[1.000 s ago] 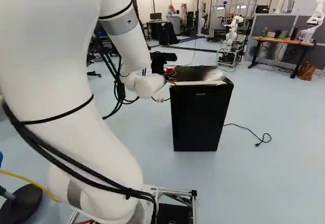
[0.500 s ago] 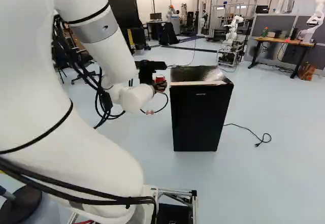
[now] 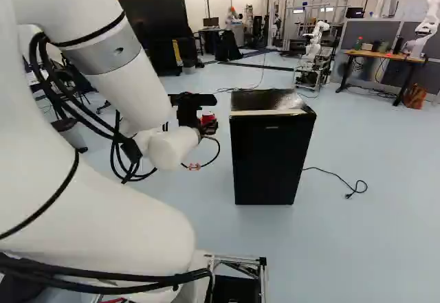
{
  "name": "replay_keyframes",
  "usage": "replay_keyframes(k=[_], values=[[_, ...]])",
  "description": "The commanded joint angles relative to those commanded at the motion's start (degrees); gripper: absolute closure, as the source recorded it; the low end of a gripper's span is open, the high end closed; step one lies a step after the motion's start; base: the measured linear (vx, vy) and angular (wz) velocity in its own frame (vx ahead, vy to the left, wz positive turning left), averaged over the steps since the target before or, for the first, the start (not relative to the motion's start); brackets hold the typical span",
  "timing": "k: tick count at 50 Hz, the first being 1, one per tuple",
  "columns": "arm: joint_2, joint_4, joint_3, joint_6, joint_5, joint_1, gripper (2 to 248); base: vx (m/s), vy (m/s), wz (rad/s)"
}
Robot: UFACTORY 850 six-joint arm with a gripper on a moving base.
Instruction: Grab a drink from the fridge
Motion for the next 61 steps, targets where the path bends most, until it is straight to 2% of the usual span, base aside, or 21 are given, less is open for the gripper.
replay_keyframes(k=[26,61], values=[[3.1,-0.2,3.8,0.0,-0.3,1.3,162,0.000,0.000,0.000],[3.4,-0.2,4.1,0.0,-0.3,1.4,162,0.000,0.000,0.000]])
